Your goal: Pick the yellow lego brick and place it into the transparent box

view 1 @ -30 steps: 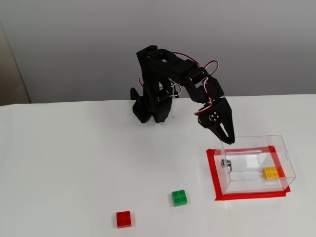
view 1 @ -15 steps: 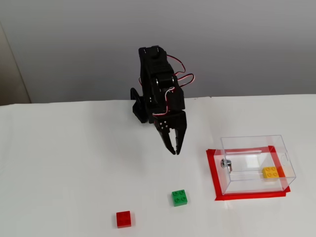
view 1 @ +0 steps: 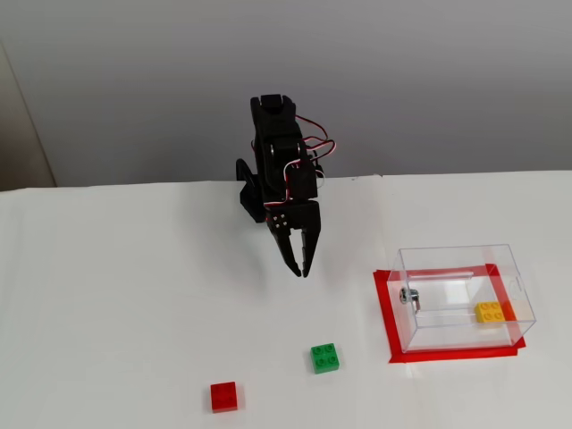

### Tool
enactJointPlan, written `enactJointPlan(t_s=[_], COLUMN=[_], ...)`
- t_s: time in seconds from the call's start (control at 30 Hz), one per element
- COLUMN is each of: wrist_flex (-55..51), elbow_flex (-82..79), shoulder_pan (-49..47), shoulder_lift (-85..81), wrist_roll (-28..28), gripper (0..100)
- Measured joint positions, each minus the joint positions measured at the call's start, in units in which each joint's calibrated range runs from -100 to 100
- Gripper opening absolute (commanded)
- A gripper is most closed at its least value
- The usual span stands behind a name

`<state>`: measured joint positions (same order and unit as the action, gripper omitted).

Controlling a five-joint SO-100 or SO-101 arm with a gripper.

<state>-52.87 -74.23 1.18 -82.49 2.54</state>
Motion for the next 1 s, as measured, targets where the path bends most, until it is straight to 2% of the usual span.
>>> enactJointPlan(t_s=[0.4,1.0], wrist_flex=[0.00,0.00], elbow_flex=[-18.36,-23.92], shoulder_pan=[-0.32,-1.60], shoulder_lift=[-14.46,-16.58], wrist_roll=[-0.20,-0.20], gripper=[3,2])
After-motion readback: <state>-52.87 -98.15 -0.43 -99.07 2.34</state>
